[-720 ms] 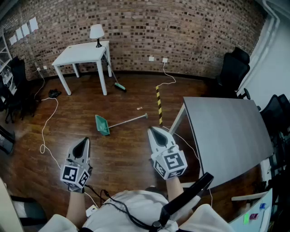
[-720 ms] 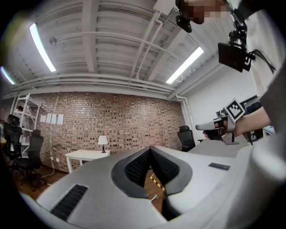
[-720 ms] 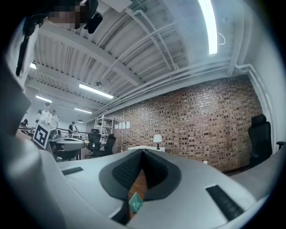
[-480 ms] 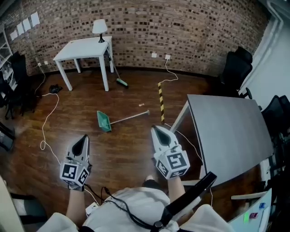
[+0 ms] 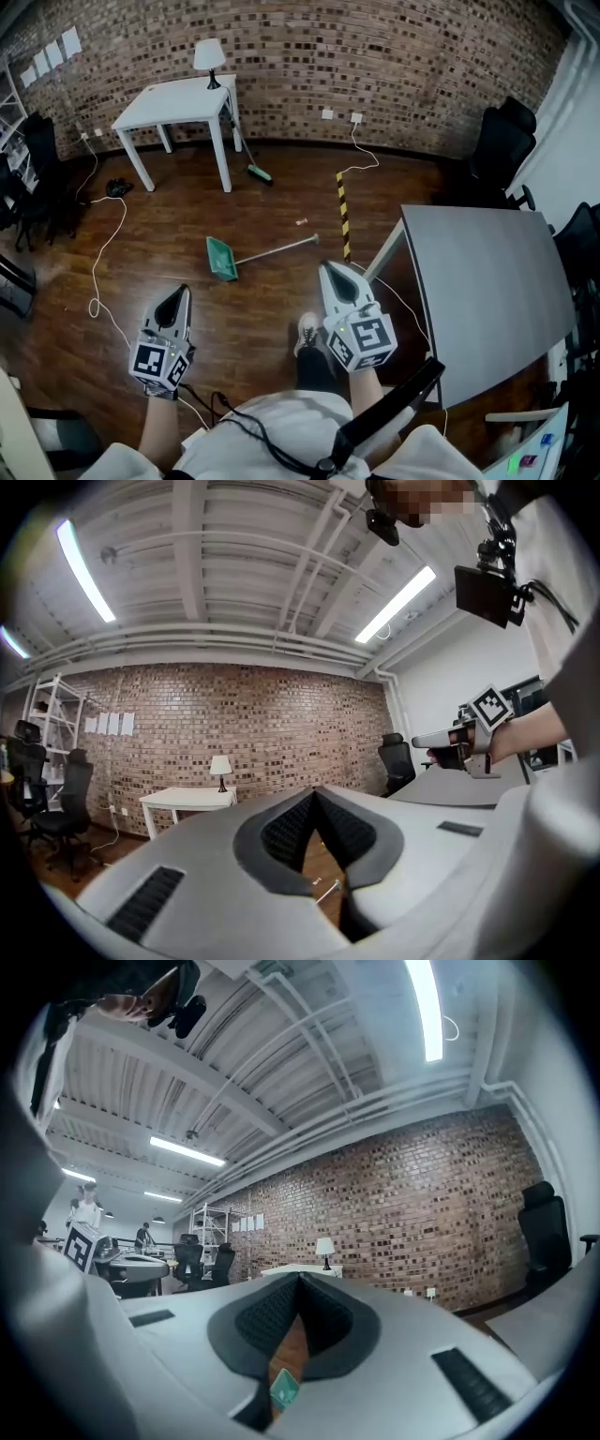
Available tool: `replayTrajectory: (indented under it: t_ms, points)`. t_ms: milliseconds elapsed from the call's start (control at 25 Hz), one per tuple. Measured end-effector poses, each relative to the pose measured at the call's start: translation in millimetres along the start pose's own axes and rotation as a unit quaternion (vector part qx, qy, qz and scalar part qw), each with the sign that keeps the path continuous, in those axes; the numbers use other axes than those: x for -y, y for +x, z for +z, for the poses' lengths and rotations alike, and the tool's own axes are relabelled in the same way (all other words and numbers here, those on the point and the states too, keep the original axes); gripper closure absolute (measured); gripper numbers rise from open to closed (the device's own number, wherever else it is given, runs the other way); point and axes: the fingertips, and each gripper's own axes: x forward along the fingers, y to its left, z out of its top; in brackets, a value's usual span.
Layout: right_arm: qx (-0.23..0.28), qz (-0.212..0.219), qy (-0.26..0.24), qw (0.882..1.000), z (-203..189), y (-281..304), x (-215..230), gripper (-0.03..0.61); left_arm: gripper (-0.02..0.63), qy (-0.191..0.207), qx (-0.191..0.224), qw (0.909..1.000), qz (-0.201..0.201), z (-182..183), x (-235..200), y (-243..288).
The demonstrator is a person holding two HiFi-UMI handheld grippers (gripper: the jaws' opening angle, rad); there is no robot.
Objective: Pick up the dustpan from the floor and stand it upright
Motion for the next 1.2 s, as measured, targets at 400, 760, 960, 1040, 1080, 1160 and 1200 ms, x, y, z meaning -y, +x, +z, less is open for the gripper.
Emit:
replayTrajectory:
  t_ms: [400,760,960,1040,1080,1160,1200]
  points:
    - [0.019,0.015,0.015,1.0,6.3,123.6,111.5,0.595,0.617,0.015,-0.009,0.9998,0.01,7.4,-27.4,147.6]
    - [0.011,0.036,-0.036,0.999,26.6,222.8,210.4,0.595,0.617,0.029,0.018,0.9988,0.034,35.1,-54.8,288.8]
    - [0.009,0.036,-0.026,0.999,20.7,257.3,246.1,0.595,0.617,0.042,0.017,0.9984,0.034,35.2,-62.0,338.2]
    - [0.005,0.035,-0.025,0.999,16.9,270.3,250.0,0.595,0.617,0.034,0.016,0.9984,0.043,30.9,-73.8,347.3]
    - [0.001,0.034,-0.026,0.999,16.0,276.9,251.1,0.595,0.617,0.028,0.016,0.9984,0.046,29.4,-79.8,351.7]
    - [-0.003,0.033,-0.025,0.999,16.8,289.1,252.2,0.595,0.617,0.023,0.016,0.9987,0.044,29.0,-88.2,360.3]
    - [-0.004,0.032,-0.024,0.999,17.1,294.2,252.4,0.595,0.617,0.023,0.016,0.9988,0.04,29.0,-90.9,364.0]
